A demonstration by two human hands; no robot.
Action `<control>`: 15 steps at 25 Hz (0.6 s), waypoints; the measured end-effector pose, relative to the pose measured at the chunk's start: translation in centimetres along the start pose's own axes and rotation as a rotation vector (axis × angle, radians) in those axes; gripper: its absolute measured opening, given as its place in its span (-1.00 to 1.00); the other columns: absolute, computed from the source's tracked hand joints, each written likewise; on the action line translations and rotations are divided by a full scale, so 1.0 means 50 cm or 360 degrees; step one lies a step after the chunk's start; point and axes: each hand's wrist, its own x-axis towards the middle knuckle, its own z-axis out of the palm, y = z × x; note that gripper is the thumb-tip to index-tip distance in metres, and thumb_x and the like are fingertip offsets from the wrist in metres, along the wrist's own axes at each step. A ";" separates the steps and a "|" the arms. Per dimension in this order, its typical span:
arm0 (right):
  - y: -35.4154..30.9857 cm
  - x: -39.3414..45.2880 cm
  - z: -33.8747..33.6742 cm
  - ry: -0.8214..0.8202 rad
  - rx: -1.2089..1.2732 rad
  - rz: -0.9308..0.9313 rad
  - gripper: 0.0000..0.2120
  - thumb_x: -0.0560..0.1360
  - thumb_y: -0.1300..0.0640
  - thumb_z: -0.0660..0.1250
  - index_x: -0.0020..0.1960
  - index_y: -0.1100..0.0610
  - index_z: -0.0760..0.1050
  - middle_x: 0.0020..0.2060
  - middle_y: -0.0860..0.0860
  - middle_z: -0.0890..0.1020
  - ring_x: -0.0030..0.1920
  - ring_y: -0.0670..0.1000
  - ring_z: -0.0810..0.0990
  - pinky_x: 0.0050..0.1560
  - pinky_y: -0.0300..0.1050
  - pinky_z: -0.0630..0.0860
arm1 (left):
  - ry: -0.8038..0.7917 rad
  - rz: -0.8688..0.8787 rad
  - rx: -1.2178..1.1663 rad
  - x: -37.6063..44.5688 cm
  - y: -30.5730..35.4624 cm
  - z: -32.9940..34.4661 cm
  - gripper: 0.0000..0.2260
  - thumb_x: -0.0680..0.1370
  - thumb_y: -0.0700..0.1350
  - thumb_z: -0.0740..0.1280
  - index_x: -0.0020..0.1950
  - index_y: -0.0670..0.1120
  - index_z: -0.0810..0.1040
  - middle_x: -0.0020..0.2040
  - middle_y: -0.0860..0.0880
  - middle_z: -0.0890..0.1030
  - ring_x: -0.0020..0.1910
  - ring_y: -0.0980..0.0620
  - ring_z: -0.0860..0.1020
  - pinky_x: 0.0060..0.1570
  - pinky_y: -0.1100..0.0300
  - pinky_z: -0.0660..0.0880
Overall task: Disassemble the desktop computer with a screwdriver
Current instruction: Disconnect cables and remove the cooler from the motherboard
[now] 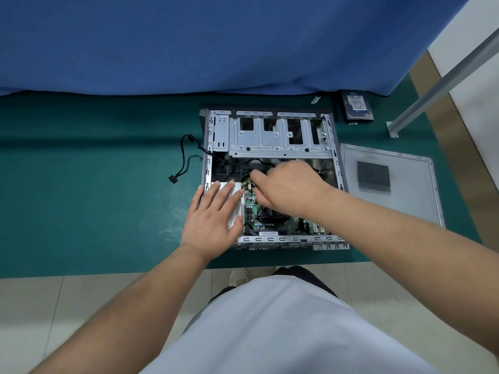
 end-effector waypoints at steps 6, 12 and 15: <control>0.009 -0.001 -0.009 0.0003 0.0030 0.0102 -0.41 0.62 -0.32 -0.09 0.23 0.11 0.44 -0.37 0.00 0.44 -0.32 0.11 0.46 -0.38 -0.12 0.23 | -0.0002 0.0007 0.0015 0.001 -0.001 0.002 -0.49 0.61 0.14 0.16 0.55 0.04 0.38 0.58 0.03 0.34 0.57 -0.10 0.25 0.58 -0.18 0.07; 0.015 0.002 -0.003 -0.0014 0.0125 -0.0390 -0.69 0.62 -0.10 0.16 0.16 0.12 0.46 -0.18 0.02 0.56 -0.11 0.11 0.51 -0.12 0.05 0.48 | -0.0015 -0.0004 0.0021 0.002 0.000 0.002 -0.49 0.61 0.15 0.15 0.55 0.05 0.38 0.58 0.03 0.34 0.57 -0.09 0.25 0.59 -0.17 0.07; 0.014 0.004 -0.006 0.0011 0.0132 -0.0263 -0.60 0.60 -0.20 0.14 0.17 0.10 0.45 -0.16 0.01 0.56 -0.11 0.10 0.52 -0.15 0.00 0.40 | -0.0017 -0.0007 0.0024 0.002 0.001 0.002 -0.49 0.61 0.15 0.14 0.55 0.05 0.37 0.58 0.04 0.34 0.58 -0.08 0.24 0.59 -0.17 0.07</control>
